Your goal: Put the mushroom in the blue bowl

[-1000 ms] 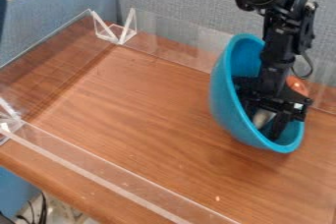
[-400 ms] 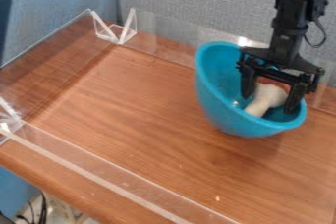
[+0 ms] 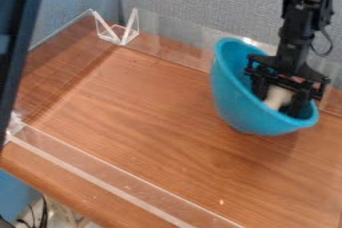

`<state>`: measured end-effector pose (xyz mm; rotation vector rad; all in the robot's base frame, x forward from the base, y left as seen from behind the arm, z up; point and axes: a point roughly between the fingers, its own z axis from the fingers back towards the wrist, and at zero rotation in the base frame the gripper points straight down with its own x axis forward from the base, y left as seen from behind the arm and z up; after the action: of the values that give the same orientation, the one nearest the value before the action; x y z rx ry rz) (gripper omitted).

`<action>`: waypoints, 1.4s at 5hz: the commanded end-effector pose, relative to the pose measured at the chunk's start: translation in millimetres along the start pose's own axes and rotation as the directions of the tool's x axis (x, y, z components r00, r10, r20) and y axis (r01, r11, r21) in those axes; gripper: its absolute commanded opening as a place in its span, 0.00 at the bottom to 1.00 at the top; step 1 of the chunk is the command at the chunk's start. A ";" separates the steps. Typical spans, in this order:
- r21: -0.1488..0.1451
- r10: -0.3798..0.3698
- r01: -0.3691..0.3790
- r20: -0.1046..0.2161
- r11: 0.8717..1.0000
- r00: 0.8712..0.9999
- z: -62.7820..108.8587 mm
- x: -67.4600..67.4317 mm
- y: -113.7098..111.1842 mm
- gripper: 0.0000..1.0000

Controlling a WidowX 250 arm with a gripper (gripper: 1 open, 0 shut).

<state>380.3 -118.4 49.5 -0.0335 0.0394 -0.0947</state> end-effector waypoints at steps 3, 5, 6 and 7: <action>-0.035 -0.069 0.072 0.093 0.997 0.993 38.2 16.4 -8.1 0.00; -0.056 -0.079 0.085 0.101 0.995 0.992 40.8 4.3 -6.7 0.00; -0.066 -0.033 0.040 0.114 0.997 0.993 51.4 -2.5 -2.0 0.00; -0.074 -0.013 0.023 0.125 0.997 0.992 60.7 -1.9 -0.4 0.00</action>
<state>371.5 -119.5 66.4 -0.0885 0.0364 -0.1182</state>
